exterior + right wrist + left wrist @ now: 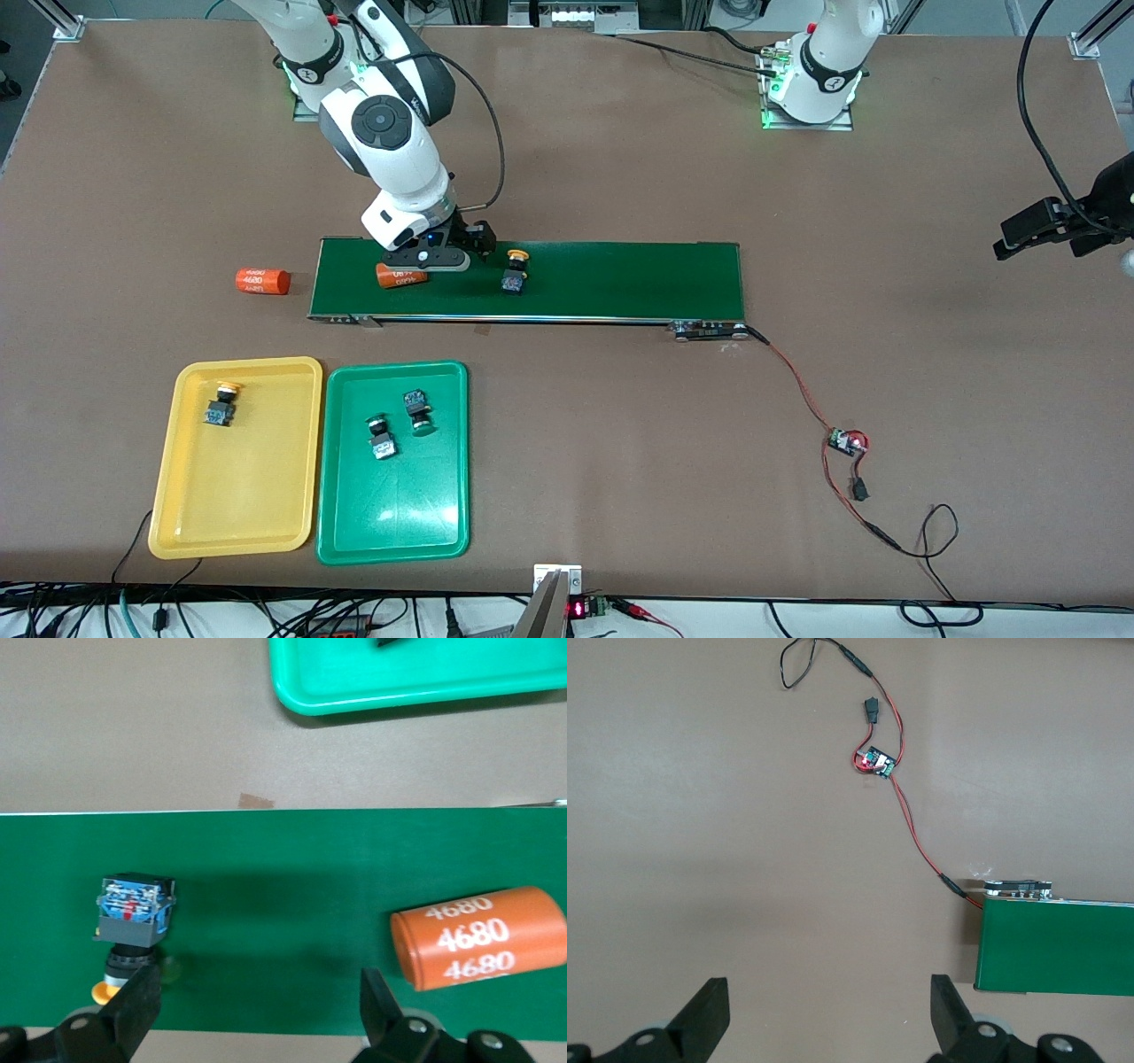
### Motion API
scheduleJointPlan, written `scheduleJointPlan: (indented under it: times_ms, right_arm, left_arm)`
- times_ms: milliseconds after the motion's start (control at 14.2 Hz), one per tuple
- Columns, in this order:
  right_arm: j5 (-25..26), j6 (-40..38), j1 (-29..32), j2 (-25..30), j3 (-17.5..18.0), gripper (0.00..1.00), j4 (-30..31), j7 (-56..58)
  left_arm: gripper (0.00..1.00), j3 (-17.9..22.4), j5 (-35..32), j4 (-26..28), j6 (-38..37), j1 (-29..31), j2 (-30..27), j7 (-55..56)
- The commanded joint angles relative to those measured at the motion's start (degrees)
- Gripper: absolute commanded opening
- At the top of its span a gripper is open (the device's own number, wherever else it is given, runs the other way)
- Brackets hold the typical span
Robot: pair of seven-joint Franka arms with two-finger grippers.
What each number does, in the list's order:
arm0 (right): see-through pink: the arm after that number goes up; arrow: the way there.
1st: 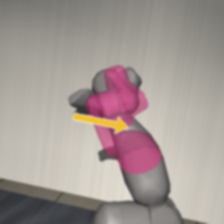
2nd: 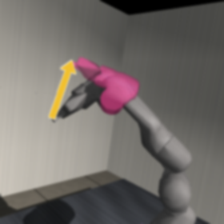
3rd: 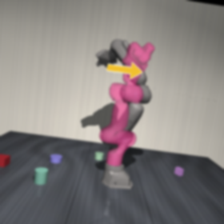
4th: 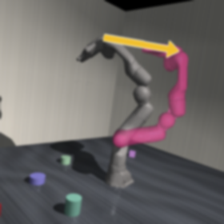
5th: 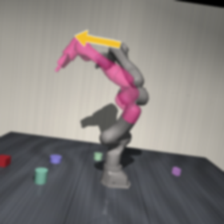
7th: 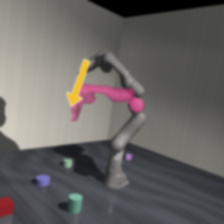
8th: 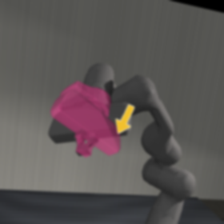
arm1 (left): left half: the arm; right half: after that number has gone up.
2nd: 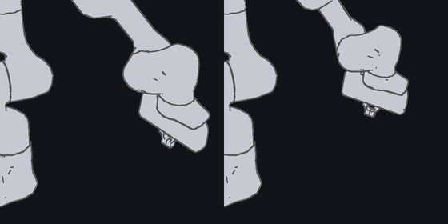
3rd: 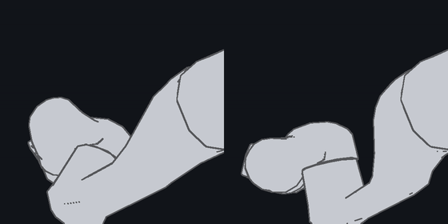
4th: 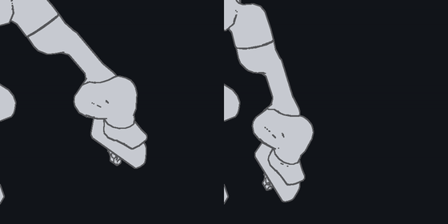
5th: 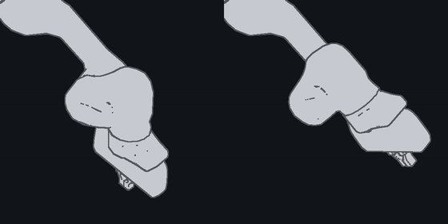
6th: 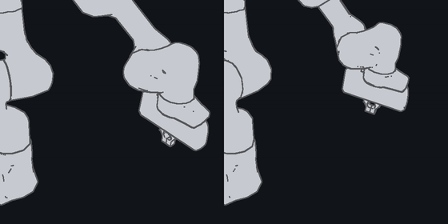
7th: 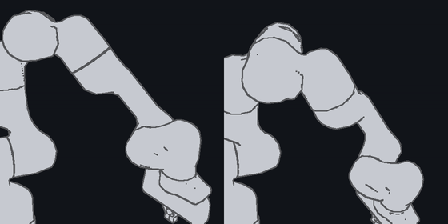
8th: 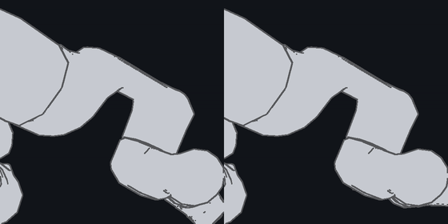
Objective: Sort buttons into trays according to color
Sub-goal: 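Grasp the yellow-based button on the belt with the right gripper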
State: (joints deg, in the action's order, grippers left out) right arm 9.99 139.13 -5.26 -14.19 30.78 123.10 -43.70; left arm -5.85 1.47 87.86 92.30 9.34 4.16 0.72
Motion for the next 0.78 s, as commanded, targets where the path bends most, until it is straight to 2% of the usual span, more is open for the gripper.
scheduleJointPlan:
  times_ms: [0, 353, 706]
  right_arm:
    - [0.82, 1.06, -0.02, -0.31, 0.15, 1.00, -0.05, -1.48]
    - [1.08, 5.53, -0.19, -3.12, -0.11, 1.00, -0.14, -1.39]
    - [3.19, 5.80, -0.02, -5.23, -0.46, 1.00, -0.14, -1.48]
  left_arm:
    - [1.00, -0.04, -0.06, 1.09, 0.69, -0.20, -1.35, -0.02]
    - [1.00, 0.05, -0.06, 1.09, 0.69, -0.20, -1.35, -0.02]
    - [1.00, -0.04, -0.06, 1.09, 0.69, -0.20, -1.35, -0.02]
